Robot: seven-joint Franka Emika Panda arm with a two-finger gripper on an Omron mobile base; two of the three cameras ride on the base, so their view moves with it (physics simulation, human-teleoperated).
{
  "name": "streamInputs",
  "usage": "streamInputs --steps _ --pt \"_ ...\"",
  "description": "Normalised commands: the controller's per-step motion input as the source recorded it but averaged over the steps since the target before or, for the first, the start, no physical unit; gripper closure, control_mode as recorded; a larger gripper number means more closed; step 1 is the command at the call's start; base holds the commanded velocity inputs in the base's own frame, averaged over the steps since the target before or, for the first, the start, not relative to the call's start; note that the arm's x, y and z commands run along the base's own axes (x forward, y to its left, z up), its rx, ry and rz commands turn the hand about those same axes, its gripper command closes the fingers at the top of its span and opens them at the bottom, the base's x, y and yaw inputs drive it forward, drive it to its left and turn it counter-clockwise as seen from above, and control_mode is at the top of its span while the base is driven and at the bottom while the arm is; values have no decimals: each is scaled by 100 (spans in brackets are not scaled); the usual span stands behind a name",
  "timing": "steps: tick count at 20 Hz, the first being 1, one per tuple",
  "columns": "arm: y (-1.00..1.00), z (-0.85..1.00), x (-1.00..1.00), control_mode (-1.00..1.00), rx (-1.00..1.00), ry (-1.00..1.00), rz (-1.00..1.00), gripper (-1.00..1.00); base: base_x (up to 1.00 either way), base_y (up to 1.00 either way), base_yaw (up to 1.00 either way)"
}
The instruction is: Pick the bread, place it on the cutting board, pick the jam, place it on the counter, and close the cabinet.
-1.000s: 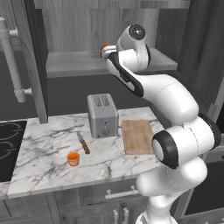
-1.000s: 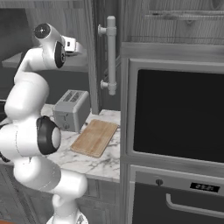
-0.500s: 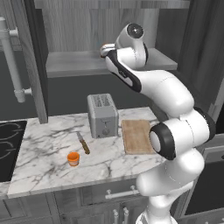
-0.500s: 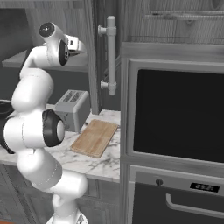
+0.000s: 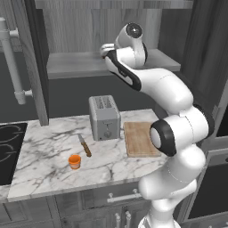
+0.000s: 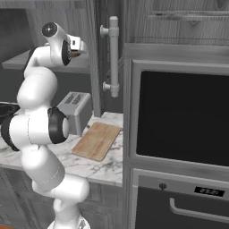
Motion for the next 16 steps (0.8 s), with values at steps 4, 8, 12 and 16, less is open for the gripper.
streamInputs --steps 4,8,12,16 --pt "12 -1 21 -100 0 0 0 -100 0 0 0" --pt "14 -5 28 -100 0 0 0 -100 0 0 0" --pt "14 -12 30 -100 0 1 0 -100 0 0 0" --pt "10 -20 28 -100 0 1 0 -100 0 0 0"
